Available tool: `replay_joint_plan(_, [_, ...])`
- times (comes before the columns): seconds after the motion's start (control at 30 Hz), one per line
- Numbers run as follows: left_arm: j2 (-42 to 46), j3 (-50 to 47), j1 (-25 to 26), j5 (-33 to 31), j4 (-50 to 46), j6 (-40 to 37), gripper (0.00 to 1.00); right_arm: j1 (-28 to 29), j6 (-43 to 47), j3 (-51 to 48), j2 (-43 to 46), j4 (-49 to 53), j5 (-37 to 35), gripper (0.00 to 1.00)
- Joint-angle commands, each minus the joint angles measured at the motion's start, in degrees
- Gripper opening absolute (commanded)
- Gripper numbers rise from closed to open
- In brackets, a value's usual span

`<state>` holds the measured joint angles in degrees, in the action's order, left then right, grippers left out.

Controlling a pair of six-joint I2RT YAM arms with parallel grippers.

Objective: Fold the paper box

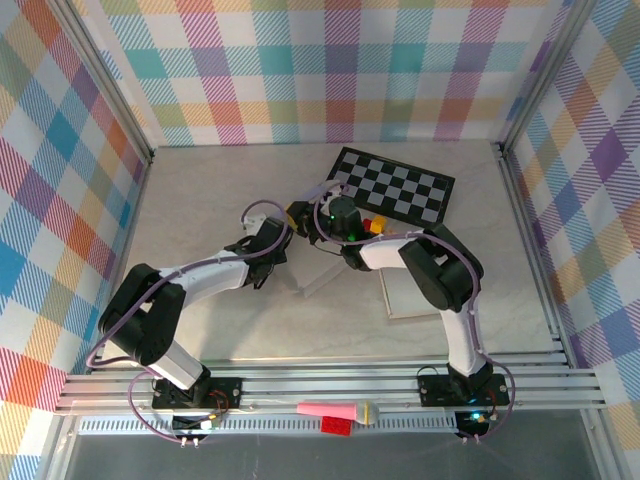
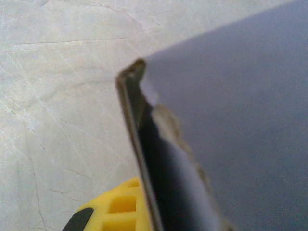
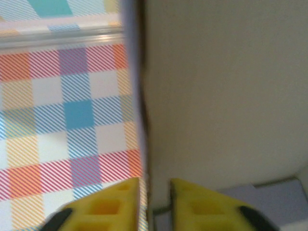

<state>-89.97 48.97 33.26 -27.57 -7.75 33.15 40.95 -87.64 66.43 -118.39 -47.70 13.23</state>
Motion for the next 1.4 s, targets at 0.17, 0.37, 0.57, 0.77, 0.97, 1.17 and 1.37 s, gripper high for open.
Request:
replay_joint_plan(0.17, [4.37,4.67,-0.02,-0.04,-7.29,-1.69,0.00,-0.65,2.10,0.78,11.93,24.86,1.80,0.58])
replay_joint_plan(0.37, [7.43,6.52,-2.02,4.14,-12.14,-5.00,0.00,-3.26,6.06,0.54,22.92,40.89,1.63,0.79])
replay_joint_plan(0.57, [10.42,11.33,-6.22,14.62,-18.43,-9.94,0.00,-8.22,18.29,10.29,29.05,63.65,1.11,0.79])
replay_joint_plan(0.77, [10.70,16.22,-10.46,25.08,-26.19,-15.21,0.00,-13.77,31.48,23.83,28.06,78.54,0.59,0.77])
replay_joint_plan(0.97, [9.07,19.78,-13.45,35.40,-31.37,-20.78,0.00,-14.67,37.60,34.01,22.50,84.57,3.02,0.74])
replay_joint_plan(1.17, [6.49,22.62,-14.86,39.28,-33.49,-21.87,0.00,-14.69,37.30,39.62,17.33,87.70,4.98,0.70])
replay_joint_plan(1.37, [4.72,23.63,-14.89,40.57,-33.87,-21.98,0.00,-14.58,39.06,42.25,13.62,88.48,4.87,0.67])
